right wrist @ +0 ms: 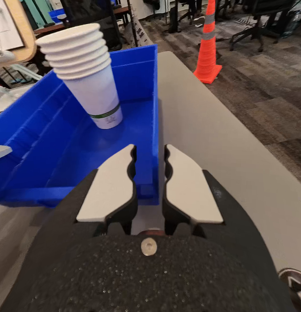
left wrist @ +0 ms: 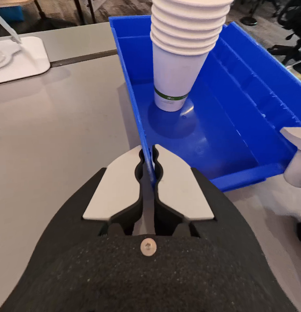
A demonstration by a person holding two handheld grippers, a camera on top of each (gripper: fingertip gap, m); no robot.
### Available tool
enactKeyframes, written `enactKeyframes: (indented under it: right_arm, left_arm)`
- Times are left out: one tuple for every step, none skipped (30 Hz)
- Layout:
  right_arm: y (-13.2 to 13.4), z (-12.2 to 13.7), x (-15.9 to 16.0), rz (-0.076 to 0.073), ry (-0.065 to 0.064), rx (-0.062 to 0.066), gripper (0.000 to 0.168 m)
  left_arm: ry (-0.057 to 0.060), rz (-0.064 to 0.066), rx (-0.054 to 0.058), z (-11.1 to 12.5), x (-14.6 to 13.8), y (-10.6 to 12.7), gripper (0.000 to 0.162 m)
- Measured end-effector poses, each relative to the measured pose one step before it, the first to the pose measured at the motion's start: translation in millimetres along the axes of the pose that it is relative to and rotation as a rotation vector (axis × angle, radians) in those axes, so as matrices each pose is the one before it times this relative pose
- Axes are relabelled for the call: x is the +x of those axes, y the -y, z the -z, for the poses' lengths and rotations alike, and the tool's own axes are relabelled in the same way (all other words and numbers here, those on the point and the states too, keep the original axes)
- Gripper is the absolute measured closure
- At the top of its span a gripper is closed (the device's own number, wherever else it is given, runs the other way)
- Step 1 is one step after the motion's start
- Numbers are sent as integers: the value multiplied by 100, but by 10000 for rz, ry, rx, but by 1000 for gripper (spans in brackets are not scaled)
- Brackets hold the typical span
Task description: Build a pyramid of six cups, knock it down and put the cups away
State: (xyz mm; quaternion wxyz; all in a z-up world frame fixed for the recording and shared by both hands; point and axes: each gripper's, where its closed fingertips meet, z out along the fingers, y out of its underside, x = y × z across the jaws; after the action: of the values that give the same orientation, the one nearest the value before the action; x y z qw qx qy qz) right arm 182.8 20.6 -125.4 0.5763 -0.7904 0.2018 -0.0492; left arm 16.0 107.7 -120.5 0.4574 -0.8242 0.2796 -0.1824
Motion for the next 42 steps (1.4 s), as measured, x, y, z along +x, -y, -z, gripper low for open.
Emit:
enactKeyframes:
  right_arm:
    - [6,120,-468,-6,-94,16,148]
    - [-43,162,-80,-29,-352,-103,153]
    - [-93,147,-229,-232,-159,-176,161]
    - [100,136,-581,-247,189,0,165]
    - [73,94,-818,-148,202,-9,166]
    - [-54,82,-975,-36,78,-69,166]
    - [-136,109,-1169,-82,34,-71,166]
    - [-183,111,-1439,-104,101,-77,166]
    - [-204,94,-1757,-41,213,-97,166]
    - [-199,38,-1893,165,179,-69,166]
    - [-112,-6,-1981,219,144,8,166]
    - [6,-12,-2025,225,164,96,166]
    - [94,-75,-2001,141,180,133,166]
    - [127,-90,-1977,99,160,140,166]
    - [167,-74,-1945,152,149,160,166]
    - [101,-110,-1961,146,205,127,166]
    - [-78,-225,-1845,159,178,-29,166]
    - [-236,-303,-1669,165,160,-123,166]
    - [-311,-319,-1548,60,236,-108,166]
    - [-342,-315,-1401,58,210,-84,166]
    - [-409,-279,-1228,95,130,-102,166]
    - [-434,-245,-1069,77,83,-90,166]
    - [-391,-211,-931,50,84,-28,166]
    - [-393,-189,-798,15,97,-2,166]
    - [-428,-188,-683,19,99,-21,166]
    - [-486,-166,-597,40,100,-69,166]
    - [-474,-128,-456,36,54,-60,166]
    - [-407,-45,-342,-4,44,2,166]
    - [-407,-32,-245,-11,34,-7,166]
    - [-378,-96,-69,51,-39,44,166]
    - [-297,-114,37,157,-78,115,166]
    - [-212,-80,100,157,-56,117,165]
    - [175,108,63,176,67,272,165]
    - [162,169,85,290,44,171,164]
    - [372,446,119,304,62,177,157]
    - [498,710,-120,339,257,161,145]
    - [638,991,-371,319,429,199,134]
    - [1030,1217,-645,136,536,433,124]
    - [1290,1308,-972,93,622,568,120]
    - [1426,1067,-1050,42,418,653,120]
    - [1104,597,-1237,32,313,452,120]
    - [492,72,-1708,97,440,119,119]
  left_arm:
    - [250,-158,28,57,-268,0,156]
    - [241,-104,63,118,-331,-12,157]
    - [140,40,101,201,-422,17,157]
    - [62,90,125,307,-589,104,157]
    - [7,48,82,377,-661,172,158]
    - [50,26,14,448,-794,169,158]
    - [126,3,50,519,-997,220,158]
    - [174,-22,66,604,-1238,243,158]
    - [206,26,121,700,-1533,288,158]
    - [197,77,89,749,-1767,223,158]
    - [112,170,93,766,-1838,136,158]
    - [113,164,162,794,-1918,139,158]
    - [104,23,175,810,-1903,70,158]
    - [116,-68,195,785,-1887,17,158]
    - [150,-124,116,743,-1877,-161,158]
    - [254,-103,-15,675,-1871,-386,158]
    - [304,-46,-47,640,-1814,-496,158]
    - [235,-21,-53,538,-1674,-539,158]
    - [137,136,-41,468,-1550,-540,158]
    - [94,244,-49,379,-1418,-554,158]
    - [144,134,-86,282,-1283,-549,158]
    - [175,31,-66,234,-1113,-498,158]
    - [158,49,-18,206,-974,-461,158]
    - [92,88,9,153,-853,-402,158]
    - [46,88,11,124,-742,-391,158]
    - [34,35,-45,89,-647,-419,158]
    - [3,50,-59,58,-545,-428,158]
    - [-25,17,-110,-44,-404,-489,158]
    - [-17,-4,-125,-116,-312,-464,158]
    - [-66,122,-56,-165,-188,-386,158]
    - [-131,177,-70,-239,-58,-421,157]
    - [-208,205,-41,-169,56,-293,156]
    - [-319,136,73,39,206,56,154]
    - [-505,-8,-166,233,393,-23,143]
    - [-478,109,-82,599,352,212,108]
    - [-535,207,54,1173,384,370,82]
    - [-598,189,301,1805,402,576,80]
    - [-520,147,444,2225,207,666,81]
    - [-281,179,405,2383,-361,619,81]
    - [-225,332,382,2384,-820,632,81]
    - [-281,431,341,2225,-1192,680,83]
    - [49,385,247,1880,-2031,771,84]
